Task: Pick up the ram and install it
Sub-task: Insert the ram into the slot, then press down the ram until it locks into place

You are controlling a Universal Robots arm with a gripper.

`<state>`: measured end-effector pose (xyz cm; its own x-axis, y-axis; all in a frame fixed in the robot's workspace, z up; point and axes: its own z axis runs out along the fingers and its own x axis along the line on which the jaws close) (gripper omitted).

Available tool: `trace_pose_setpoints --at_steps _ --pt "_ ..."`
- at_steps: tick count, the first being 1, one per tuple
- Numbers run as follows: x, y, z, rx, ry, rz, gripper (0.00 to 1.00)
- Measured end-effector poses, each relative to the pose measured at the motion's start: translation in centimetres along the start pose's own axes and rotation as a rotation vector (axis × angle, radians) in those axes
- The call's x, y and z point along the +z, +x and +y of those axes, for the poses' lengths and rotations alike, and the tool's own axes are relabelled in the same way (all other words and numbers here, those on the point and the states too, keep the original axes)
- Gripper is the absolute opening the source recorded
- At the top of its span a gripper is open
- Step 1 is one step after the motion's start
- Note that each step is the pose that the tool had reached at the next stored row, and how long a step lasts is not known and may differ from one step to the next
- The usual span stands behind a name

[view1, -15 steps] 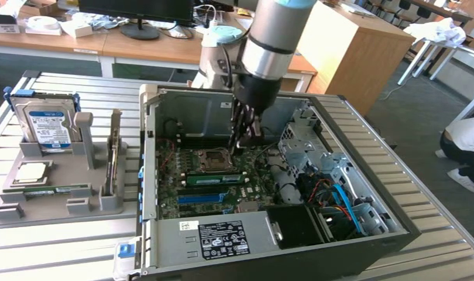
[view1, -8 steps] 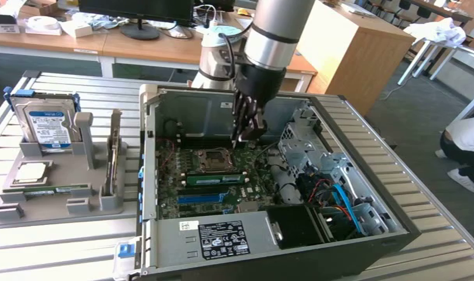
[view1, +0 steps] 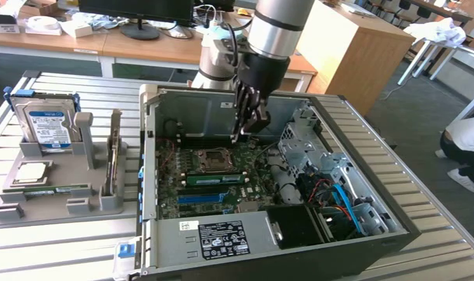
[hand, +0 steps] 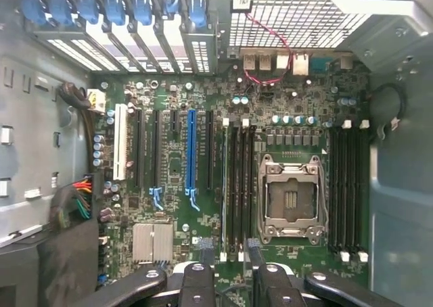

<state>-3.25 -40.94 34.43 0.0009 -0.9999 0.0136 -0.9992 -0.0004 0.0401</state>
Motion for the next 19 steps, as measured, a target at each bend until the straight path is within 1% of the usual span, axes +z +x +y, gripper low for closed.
trace_pose_setpoints --at_steps 8,15,19 --pt "-1.29 0.0 0.05 0.000 0.0000 0.0000 0.31" --pt "-1.82 0.0 0.07 0.000 0.0000 0.0000 0.31" --pt "-1.84 0.0 0.07 0.000 0.0000 0.0000 0.31"
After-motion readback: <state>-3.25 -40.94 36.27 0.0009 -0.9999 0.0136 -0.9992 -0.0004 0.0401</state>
